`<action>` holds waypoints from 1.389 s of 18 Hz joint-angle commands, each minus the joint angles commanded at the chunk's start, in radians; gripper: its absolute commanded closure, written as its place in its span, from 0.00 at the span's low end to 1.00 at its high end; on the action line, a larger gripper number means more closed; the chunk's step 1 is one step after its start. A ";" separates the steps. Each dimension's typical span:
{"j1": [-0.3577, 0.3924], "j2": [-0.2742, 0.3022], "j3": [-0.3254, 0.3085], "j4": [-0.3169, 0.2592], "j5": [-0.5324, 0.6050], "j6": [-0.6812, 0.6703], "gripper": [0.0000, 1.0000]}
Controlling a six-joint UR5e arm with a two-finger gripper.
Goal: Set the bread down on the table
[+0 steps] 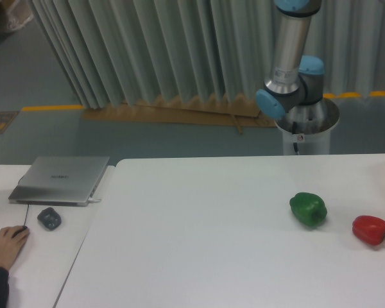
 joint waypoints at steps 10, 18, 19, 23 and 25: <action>-0.348 0.031 -0.083 0.011 0.558 -0.106 0.59; -0.410 -0.018 -0.155 0.038 0.736 -0.132 0.51; -0.411 -0.023 -0.153 0.043 0.736 -0.134 0.44; -0.408 -0.032 -0.137 0.046 0.733 -0.132 0.00; -0.408 -0.031 -0.127 0.041 0.730 -0.128 0.00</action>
